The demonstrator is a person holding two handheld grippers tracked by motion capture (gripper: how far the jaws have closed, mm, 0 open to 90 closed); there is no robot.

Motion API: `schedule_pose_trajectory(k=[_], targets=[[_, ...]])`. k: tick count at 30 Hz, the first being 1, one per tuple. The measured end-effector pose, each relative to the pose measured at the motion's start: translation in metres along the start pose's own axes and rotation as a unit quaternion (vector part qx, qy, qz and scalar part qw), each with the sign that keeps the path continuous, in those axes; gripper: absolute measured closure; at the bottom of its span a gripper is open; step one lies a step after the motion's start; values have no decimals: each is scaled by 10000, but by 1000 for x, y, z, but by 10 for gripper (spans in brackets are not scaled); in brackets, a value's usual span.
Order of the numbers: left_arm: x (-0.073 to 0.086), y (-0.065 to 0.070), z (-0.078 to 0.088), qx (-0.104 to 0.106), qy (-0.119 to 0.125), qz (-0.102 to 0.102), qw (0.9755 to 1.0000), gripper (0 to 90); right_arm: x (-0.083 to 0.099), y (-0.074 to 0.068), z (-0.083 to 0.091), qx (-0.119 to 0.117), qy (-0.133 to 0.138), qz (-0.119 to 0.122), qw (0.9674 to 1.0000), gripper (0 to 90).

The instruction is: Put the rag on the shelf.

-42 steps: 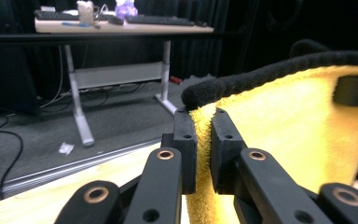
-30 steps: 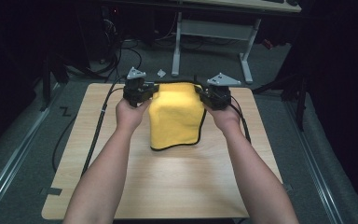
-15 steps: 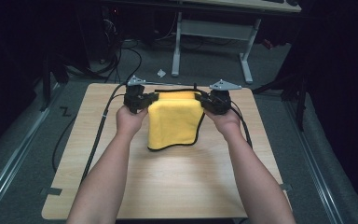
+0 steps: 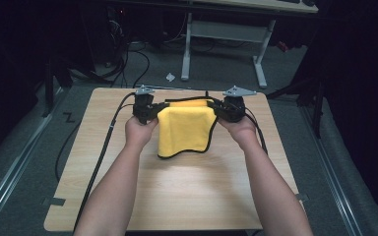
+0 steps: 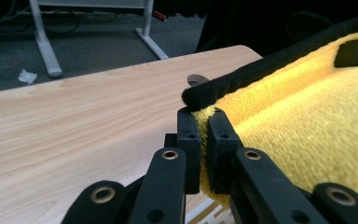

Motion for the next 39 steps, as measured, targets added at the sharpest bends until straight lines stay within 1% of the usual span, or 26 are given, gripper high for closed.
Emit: schedule_pose_trajectory(k=[5,7,9,11,13,19,20,23,25,26,27,28,32,35,38,39], targets=[[5,-2,-1,66,55,61,9999,855,3,3,-3,-70,70,-199,9998,771],[7,-2,-1,97,79,87,9999,855,5,4,-4,-119,93,-332,9993,768],[10,-4,-2,149,82,161,9997,855,6,6,-5,-181,88,-511,9985,768],[13,-5,-2,201,86,252,9994,854,8,7,-7,-226,98,-607,9979,768],[14,-4,-3,246,65,270,9993,853,8,8,-7,-235,100,-624,9977,769],[16,-4,-4,278,34,276,9992,854,11,11,-7,-301,52,-662,9973,767],[17,-4,-4,278,38,263,9993,853,12,12,-8,-327,36,-687,9971,764],[21,-5,-5,312,17,296,9991,853,16,15,-11,-391,-28,-880,9954,762],[24,-5,-8,281,-61,241,9993,853,19,15,-12,-379,-58,-858,9956,764],[26,-5,-9,293,-87,244,9992,853,21,14,-13,-354,-116,-809,9960,767],[28,-6,-10,318,-89,290,9990,853,23,15,-15,-336,-145,-773,9963,765],[29,-6,-11,320,-85,313,9990,852,25,15,-15,-361,-174,-828,9958,764],[34,-7,-12,331,-127,352,9988,852,32,16,-17,-402,-166,-891,9951,759],[38,-6,-13,302,-155,323,9989,852,39,17,-20,-411,-213,-955,9944,744],[41,-6,-13,312,-170,413,9985,850,44,17,-22,-379,-291,-1043,9934,713],[42,-6,-13,313,-166,399,9986,849,45,18,-22,-374,-303,-1074,9931,695]])
Point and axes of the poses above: each handheld gripper's, and its own axes: z roughly backward along the jaws, x roughly out of its underside, y roughly to its right, the point moved 3 cm from there along -z, roughly forward along the jaws, and after that the axes turned 1 degree about x, right-handed, at the moved point
